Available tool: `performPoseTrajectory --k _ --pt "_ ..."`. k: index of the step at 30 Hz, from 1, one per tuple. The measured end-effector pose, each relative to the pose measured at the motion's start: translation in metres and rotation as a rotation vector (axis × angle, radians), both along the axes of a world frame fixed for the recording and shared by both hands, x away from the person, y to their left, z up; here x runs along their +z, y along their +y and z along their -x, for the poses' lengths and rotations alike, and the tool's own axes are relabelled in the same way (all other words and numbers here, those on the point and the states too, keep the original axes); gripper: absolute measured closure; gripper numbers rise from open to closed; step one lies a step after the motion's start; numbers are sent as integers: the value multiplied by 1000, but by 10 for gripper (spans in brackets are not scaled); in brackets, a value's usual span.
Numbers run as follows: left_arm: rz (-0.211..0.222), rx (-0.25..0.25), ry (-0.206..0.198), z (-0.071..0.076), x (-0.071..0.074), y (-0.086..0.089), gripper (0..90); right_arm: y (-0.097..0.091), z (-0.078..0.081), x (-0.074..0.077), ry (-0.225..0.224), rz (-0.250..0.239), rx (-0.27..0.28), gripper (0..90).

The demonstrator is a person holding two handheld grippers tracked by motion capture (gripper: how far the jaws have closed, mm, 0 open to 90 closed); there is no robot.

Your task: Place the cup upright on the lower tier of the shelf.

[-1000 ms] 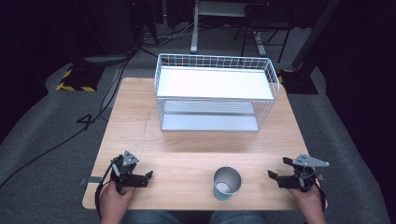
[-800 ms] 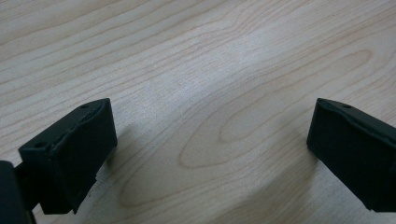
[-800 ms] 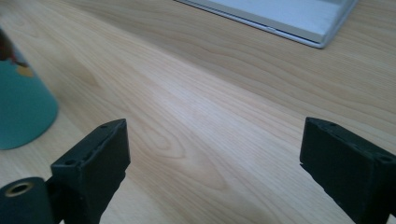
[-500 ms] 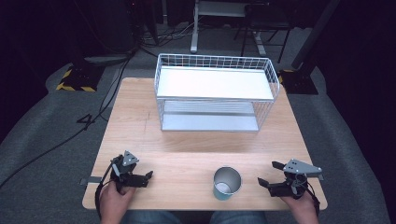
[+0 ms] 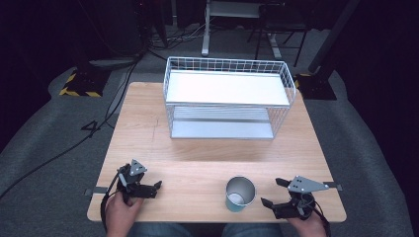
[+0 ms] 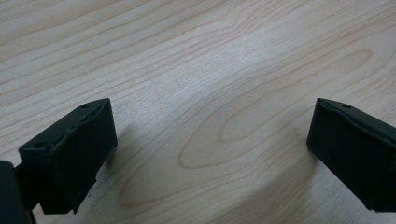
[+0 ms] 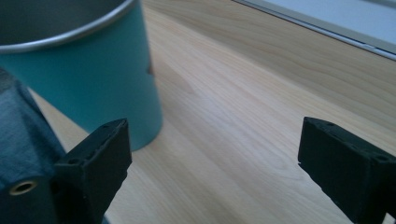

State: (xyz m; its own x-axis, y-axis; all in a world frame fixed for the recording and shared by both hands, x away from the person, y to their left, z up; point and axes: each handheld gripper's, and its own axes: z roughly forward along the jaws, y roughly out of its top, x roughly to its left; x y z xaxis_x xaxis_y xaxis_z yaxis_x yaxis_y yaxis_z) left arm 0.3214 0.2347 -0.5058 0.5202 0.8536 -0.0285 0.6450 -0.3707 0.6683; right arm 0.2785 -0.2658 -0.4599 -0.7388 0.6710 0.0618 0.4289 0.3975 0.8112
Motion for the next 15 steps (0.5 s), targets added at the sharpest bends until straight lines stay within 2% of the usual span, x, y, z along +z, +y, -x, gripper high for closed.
performPoseTrajectory --k 11,15 --pt "0 0 0 0 0 0 20 33 16 -2 12 17 69 101" --pt "0 0 0 0 0 0 20 39 18 -5 17 7 60 100"
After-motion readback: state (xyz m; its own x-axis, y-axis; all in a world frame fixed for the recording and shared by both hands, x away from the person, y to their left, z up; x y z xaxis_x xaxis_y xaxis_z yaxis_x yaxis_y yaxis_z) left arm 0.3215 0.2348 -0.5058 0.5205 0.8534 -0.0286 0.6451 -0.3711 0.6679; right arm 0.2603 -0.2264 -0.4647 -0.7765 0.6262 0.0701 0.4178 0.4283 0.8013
